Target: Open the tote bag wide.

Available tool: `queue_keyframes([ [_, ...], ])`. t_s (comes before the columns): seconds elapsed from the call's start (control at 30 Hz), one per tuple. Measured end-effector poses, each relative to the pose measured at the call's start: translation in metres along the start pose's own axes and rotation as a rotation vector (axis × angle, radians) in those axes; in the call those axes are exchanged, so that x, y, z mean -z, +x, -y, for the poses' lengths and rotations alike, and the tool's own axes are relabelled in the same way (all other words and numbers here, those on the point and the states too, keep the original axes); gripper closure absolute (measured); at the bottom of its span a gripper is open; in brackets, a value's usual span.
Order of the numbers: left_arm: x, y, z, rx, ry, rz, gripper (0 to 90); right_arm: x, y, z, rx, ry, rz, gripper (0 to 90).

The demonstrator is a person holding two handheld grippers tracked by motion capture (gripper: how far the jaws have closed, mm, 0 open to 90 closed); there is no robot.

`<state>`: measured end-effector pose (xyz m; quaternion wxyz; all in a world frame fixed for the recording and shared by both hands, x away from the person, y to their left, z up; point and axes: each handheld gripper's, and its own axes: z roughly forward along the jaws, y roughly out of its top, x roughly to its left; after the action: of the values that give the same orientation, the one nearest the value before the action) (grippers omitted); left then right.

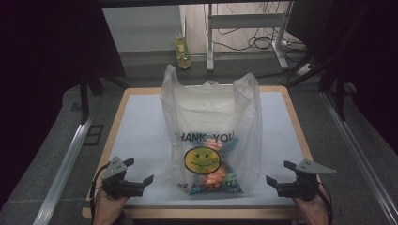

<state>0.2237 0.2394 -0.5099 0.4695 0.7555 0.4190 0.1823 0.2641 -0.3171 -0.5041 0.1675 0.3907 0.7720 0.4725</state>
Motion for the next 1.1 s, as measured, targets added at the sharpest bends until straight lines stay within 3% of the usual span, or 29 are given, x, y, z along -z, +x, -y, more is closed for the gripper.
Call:
queue_keyframes([
  [0.23, -0.0036, -0.0036, -0.0021, 0.006, -0.009, 0.044, 0.0, 0.0023, -0.0012, -0.0007, -0.022, -0.010, -0.009, 2.3],
  [0.5, -0.0053, -0.0050, -0.0031, 0.005, 0.001, 0.035, 1.5, 0.0019, -0.0004, -0.0020, -0.037, -0.002, -0.022, 2.3],
  [0.93, -0.0017, -0.0044, -0.0043, 0.016, -0.014, 0.022, 5.7, -0.0002, 0.0030, -0.0044, -0.007, 0.023, -0.013, 2.5],
  [1.1, -0.0003, -0.0068, -0.0059, -0.006, -0.014, 0.021, 9.6, -0.0003, 0.0069, -0.0087, -0.004, 0.009, -0.022, 2.5],
])
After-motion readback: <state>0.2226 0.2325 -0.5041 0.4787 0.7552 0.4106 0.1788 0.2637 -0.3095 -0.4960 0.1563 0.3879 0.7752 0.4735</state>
